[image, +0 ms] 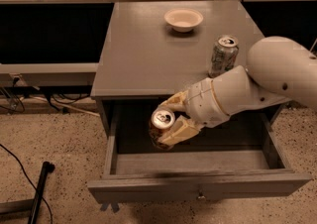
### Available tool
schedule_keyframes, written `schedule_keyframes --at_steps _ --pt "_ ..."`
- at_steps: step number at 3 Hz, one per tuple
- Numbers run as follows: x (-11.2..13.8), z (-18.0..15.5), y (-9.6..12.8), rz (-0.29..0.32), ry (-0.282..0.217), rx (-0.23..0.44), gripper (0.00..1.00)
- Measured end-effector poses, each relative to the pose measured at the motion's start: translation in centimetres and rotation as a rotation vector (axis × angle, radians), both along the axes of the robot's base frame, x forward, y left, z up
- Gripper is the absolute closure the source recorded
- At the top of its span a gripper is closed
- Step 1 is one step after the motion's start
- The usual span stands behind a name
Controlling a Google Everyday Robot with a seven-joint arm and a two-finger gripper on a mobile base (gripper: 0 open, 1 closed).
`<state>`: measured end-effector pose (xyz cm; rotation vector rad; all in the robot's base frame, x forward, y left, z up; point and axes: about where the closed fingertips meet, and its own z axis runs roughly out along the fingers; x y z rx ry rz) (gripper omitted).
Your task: Place orange can into top drawer
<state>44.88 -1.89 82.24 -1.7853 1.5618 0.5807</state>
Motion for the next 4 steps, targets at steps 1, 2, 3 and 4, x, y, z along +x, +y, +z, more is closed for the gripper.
schedule_keyframes --at_steps 1,2,3,4 --pt "-0.1 -3.2 -1.2 -0.044 -0.010 0.024 1.00" --pt "-0.4 -5.6 -1.8 -0.069 0.018 0.058 1.00" --pt "-0.6 -7.3 -2.3 -0.083 0.052 0.112 1.00" --pt "0.0 -8.0 -2.6 -0.077 0.092 0.162 1.00"
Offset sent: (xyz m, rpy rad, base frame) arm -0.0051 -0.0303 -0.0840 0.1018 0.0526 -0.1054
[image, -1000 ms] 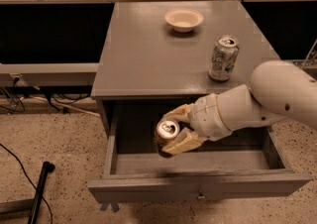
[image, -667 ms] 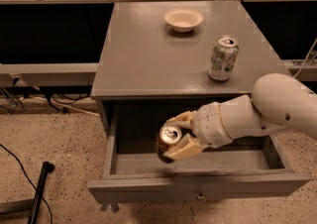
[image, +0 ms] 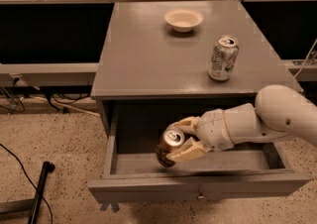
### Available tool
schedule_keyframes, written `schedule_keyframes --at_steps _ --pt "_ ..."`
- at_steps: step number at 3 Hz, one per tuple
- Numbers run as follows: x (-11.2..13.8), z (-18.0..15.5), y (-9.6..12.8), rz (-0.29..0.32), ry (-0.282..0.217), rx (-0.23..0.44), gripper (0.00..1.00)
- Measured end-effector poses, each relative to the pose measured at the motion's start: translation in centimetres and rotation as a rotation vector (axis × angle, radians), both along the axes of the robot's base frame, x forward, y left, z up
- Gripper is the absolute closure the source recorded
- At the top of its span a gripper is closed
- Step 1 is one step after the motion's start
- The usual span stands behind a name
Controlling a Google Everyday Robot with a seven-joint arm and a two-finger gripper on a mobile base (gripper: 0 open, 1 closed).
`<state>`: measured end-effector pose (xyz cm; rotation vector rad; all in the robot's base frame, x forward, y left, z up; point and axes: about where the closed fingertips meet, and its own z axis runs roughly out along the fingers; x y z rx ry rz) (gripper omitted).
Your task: Place orange can into top drawer
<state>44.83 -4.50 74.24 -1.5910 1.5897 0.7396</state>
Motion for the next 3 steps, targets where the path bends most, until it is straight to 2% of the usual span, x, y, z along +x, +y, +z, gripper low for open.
schedule_keyframes --at_steps 2,3 --pt "1.08 -1.33 -0.87 -0.024 0.082 0.072 1.00" --pt "1.08 -1.33 -0.87 -0.024 0.082 0.072 1.00"
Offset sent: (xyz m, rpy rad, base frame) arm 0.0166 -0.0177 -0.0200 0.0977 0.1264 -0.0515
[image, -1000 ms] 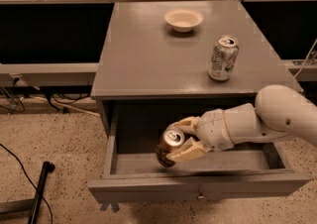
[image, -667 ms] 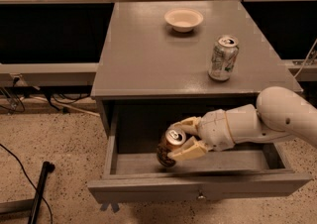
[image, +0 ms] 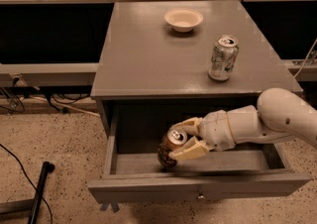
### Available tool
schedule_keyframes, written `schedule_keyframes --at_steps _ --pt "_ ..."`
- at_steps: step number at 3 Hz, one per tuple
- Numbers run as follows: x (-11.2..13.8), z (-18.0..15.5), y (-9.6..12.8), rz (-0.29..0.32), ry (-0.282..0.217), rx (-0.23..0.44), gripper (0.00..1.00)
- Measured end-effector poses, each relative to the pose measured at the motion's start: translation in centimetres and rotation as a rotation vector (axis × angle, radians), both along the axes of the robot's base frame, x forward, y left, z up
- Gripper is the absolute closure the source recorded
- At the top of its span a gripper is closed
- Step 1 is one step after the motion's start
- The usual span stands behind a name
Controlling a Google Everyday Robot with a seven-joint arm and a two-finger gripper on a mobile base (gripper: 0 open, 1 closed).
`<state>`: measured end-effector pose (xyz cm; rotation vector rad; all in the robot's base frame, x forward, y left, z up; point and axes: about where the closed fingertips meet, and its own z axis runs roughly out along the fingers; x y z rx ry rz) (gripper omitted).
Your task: Place orange can into top drawer
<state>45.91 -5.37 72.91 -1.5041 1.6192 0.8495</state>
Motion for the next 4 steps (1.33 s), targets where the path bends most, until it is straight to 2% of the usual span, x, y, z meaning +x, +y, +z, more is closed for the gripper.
schedule_keyframes --at_steps 1,4 --pt "0.1 -0.3 -0.2 0.011 0.016 -0.017 1.00" --pt "1.2 -1.8 -2.2 -0.023 0.044 -0.059 1.00"
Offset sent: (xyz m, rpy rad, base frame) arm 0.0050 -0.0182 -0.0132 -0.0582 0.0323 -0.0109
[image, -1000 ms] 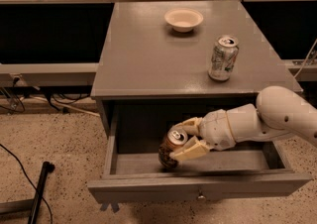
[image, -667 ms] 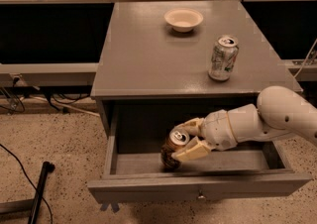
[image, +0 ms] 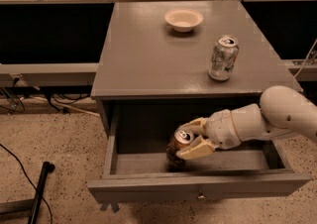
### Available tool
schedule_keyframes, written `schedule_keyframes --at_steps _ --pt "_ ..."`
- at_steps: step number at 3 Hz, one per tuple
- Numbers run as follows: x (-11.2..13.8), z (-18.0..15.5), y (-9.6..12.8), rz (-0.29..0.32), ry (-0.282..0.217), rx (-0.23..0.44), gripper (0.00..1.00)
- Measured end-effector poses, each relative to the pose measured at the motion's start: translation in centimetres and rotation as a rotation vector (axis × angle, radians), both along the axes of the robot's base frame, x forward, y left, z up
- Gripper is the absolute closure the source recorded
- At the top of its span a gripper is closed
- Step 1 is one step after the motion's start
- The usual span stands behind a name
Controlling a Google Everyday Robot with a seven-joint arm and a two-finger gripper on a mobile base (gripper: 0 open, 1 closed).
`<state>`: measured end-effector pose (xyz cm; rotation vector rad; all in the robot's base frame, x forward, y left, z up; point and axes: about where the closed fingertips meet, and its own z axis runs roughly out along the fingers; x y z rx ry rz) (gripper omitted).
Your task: Place orange can into top drawer
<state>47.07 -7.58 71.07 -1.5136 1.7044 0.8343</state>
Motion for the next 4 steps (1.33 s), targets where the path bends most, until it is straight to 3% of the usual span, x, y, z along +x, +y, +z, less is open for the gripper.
schedule_keyframes --at_steps 2,3,4 --pt "0.79 -1.11 -0.87 -0.005 0.010 -0.048 1.00" --pt "1.23 -1.31 -1.11 -0.006 -0.013 -0.094 0.82" --pt "1.17 -1.37 -0.94 -0.002 -0.011 -0.092 0.58"
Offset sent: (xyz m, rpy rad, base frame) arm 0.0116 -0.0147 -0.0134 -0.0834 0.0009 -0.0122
